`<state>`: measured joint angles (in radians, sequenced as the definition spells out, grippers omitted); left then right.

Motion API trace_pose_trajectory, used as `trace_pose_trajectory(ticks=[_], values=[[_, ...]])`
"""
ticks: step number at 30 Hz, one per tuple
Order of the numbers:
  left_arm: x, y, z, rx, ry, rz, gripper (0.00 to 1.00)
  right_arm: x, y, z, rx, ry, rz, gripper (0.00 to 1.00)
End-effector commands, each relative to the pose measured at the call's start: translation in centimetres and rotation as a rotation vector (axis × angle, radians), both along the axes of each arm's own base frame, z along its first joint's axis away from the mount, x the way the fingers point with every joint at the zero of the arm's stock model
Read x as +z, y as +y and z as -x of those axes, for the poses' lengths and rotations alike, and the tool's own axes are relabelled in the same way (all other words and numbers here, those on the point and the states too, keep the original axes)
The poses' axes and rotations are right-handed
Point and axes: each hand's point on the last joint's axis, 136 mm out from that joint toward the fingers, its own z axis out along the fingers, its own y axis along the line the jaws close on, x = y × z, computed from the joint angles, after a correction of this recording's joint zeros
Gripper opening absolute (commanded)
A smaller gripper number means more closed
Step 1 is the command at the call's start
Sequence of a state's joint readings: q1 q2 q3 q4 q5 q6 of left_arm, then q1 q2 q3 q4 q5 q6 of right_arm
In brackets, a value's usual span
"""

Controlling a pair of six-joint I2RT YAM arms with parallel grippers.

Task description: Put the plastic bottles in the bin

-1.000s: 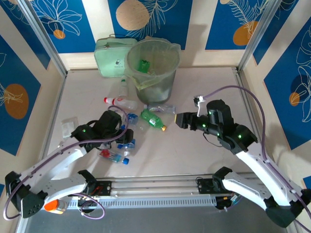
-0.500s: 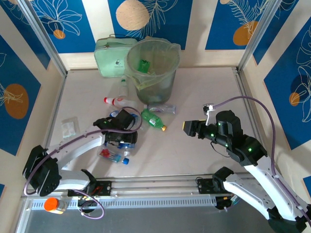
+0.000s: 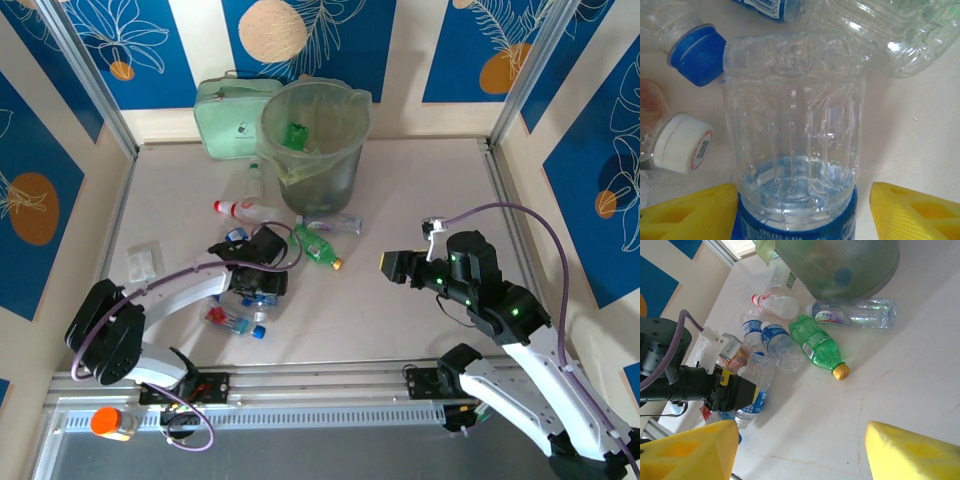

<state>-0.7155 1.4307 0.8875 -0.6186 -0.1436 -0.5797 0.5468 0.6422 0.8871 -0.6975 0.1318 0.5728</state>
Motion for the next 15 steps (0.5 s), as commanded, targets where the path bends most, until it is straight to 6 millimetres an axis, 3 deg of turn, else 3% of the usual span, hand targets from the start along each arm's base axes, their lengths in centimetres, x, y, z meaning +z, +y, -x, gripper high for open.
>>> trace_pose_trajectory(ticks=[1,15], values=[[-1.3,0.4,-0.3,0.027,0.010,-0.022,0.70,-0.4,-0.1,0.2,0.011,-0.001,0.000,0.68],[-4.0,-1.1,-0.7,0.020,0.058,-0.003,0.71,-1.2,-0.6,0.2,-0.010,0.017,-0.016,0.68]])
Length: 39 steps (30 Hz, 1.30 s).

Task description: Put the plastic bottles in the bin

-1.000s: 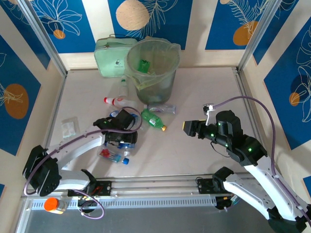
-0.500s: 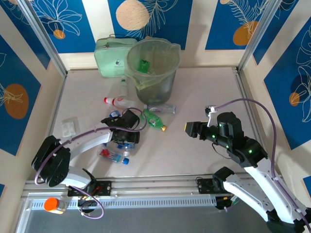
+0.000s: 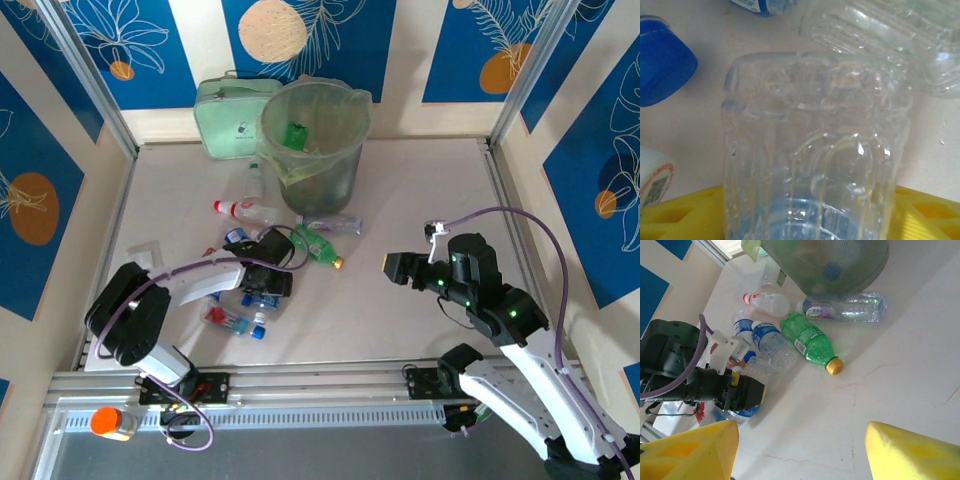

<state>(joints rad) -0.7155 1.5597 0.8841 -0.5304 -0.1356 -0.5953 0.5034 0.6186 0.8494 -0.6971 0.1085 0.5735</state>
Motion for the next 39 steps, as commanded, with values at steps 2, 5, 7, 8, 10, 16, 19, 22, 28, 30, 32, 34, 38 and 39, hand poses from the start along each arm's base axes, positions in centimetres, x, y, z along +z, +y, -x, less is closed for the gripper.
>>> trace_pose_trajectory(ticks=[2,5,7,8,10,16,19,22,28,30,32,34,38,39], values=[[-1.1,-0.4,0.0,0.006,0.023,0.017,0.69,-0.2,0.1,0.2,0.013,0.003,-0.017,0.67],[-1.0,-0.5,0.0,0.007,0.021,0.026,0.66,-0.1,0.1,0.2,0.014,0.002,-0.021,0.67],[-0.8,-0.6,0.1,0.004,0.018,0.036,0.64,-0.2,-0.1,0.2,0.006,0.006,-0.018,0.67],[-0.6,-0.6,0.1,0.004,0.015,0.039,0.63,-0.2,-0.1,0.2,0.003,0.008,-0.020,0.68],[-0.2,-0.6,0.1,0.007,0.008,0.044,0.62,-0.1,-0.2,0.2,0.003,0.007,-0.029,0.67],[1.8,-0.5,0.3,0.012,-0.024,0.078,0.61,0.5,-0.4,0.4,-0.008,-0.006,-0.050,0.68],[3.4,-0.4,0.4,0.022,-0.050,0.109,0.61,1.0,-0.5,0.5,-0.007,-0.014,-0.053,0.68],[5.4,-0.4,0.5,0.026,-0.093,0.151,0.61,1.5,-0.6,0.6,-0.010,-0.023,-0.059,0.67],[10.8,-0.8,0.5,-0.003,-0.247,0.301,0.61,2.2,-0.5,0.6,-0.005,-0.039,-0.070,0.67],[13.2,-1.0,0.5,-0.030,-0.318,0.359,0.61,2.3,-0.4,0.5,-0.003,-0.043,-0.072,0.67],[16.3,-1.9,0.6,-0.092,-0.407,0.448,0.61,2.4,-0.4,0.5,-0.003,-0.045,-0.074,0.68],[19.5,-2.7,0.7,-0.161,-0.504,0.530,0.61,2.4,-0.4,0.6,0.000,-0.044,-0.077,0.68],[25.6,-2.7,0.6,-0.241,-0.727,0.603,0.61,2.7,-0.4,0.6,0.001,-0.050,-0.077,0.68],[26.7,-2.7,0.6,-0.258,-0.766,0.611,0.61,2.7,-0.4,0.6,0.001,-0.050,-0.075,0.68]])
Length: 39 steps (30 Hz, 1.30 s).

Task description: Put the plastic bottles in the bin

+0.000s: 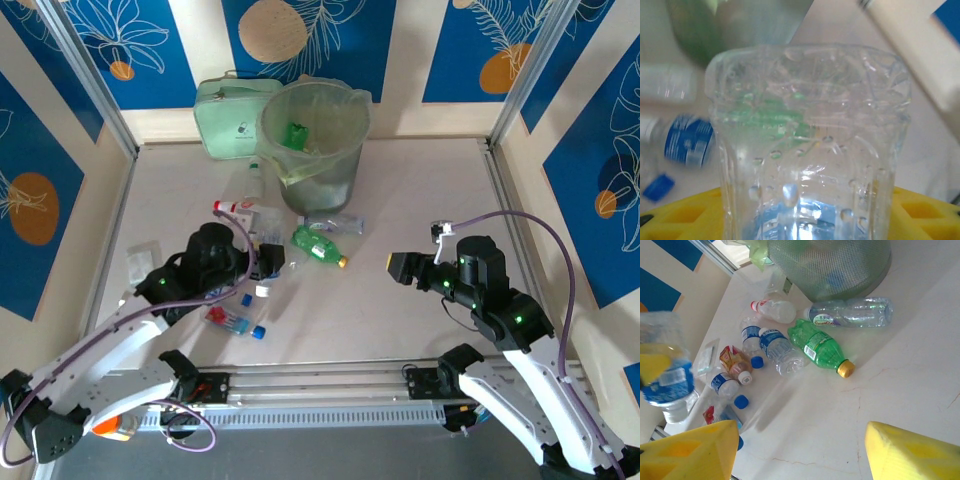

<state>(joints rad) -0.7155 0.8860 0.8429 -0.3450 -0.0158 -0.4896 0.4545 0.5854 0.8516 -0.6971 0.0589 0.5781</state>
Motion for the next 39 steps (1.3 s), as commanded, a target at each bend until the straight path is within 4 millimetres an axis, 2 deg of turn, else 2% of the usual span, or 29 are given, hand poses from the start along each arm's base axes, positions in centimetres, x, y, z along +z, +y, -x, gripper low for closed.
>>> trace_pose_trajectory(ticks=[1,4,7,10,17,20,29,33,39], values=[[6.1,-0.9,-0.4,-0.072,-0.233,0.064,0.61,1.8,0.1,0.3,0.009,-0.034,-0.032,0.67],[9.4,-1.4,-0.8,-0.095,-0.338,0.069,0.61,2.0,0.0,0.3,0.006,-0.041,-0.028,0.68],[12.3,-1.7,-2.1,-0.074,-0.435,0.051,0.60,2.1,-0.1,0.2,0.000,-0.047,-0.024,0.68],[15.1,-3.0,-3.4,-0.094,-0.513,0.034,0.60,2.4,-0.3,0.0,-0.010,-0.054,-0.019,0.67],[21.1,-5.1,-9.8,0.000,-0.627,-0.066,0.60,2.8,-0.9,-0.2,-0.036,-0.065,-0.001,0.67],[22.6,-6.0,-12.5,0.026,-0.666,-0.046,0.60,2.9,-1.0,-0.4,-0.044,-0.068,0.006,0.68],[23.0,-7.6,-20.6,0.081,-0.654,0.014,0.60,2.8,-1.3,-0.4,-0.048,-0.043,0.039,0.68],[21.1,-8.2,-24.2,0.092,-0.596,0.055,0.60,2.8,-1.6,-0.5,-0.055,-0.038,0.051,0.68],[15.9,-9.5,-30.0,0.111,-0.462,0.032,0.60,1.7,-1.2,-0.9,-0.054,0.000,0.042,0.67]])
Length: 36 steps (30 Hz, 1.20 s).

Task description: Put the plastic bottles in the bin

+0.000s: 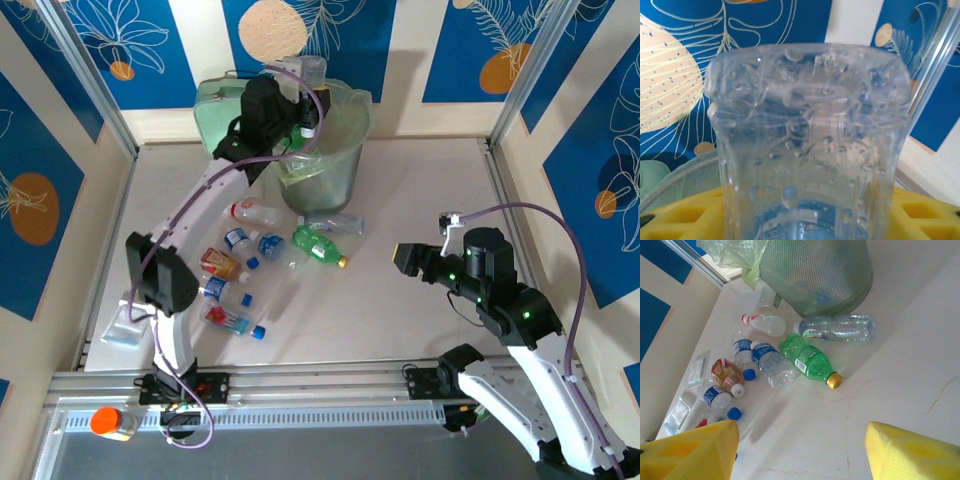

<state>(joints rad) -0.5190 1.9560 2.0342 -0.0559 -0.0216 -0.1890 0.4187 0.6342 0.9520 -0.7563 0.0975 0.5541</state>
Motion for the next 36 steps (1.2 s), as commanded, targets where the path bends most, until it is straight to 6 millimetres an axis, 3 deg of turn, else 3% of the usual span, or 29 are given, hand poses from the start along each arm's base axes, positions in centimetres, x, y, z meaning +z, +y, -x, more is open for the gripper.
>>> trace_pose_trajectory(ticks=[1,8,14,17,19,22,27,36], values=[[-1.7,-0.9,-2.4,-0.014,0.069,0.026,0.60,-0.6,0.2,-0.2,0.006,0.024,0.004,0.68],[-8.5,-2.4,-6.0,-0.026,0.231,0.014,0.61,-1.7,0.7,-0.9,0.014,0.073,0.017,0.68],[-14.5,-3.1,-6.9,-0.034,0.370,-0.002,0.61,-2.1,0.6,-1.4,0.010,0.082,0.033,0.68],[-16.3,-3.3,-6.9,-0.037,0.413,-0.012,0.64,-2.1,0.6,-1.5,0.010,0.085,0.032,0.68],[-16.6,-2.9,-7.0,-0.015,0.422,-0.019,0.71,-2.0,0.6,-1.6,0.010,0.085,0.027,0.68],[-15.6,-2.4,-7.0,0.002,0.400,-0.023,0.77,-2.0,0.8,-1.4,0.013,0.092,0.017,0.67],[-12.0,-1.5,-6.6,0.021,0.335,-0.014,0.82,-1.9,0.5,-1.1,0.008,0.090,0.013,0.68],[-2.9,-0.3,-3.1,-0.024,0.215,0.046,0.82,0.6,0.4,-0.2,0.013,0.048,-0.015,0.67]])
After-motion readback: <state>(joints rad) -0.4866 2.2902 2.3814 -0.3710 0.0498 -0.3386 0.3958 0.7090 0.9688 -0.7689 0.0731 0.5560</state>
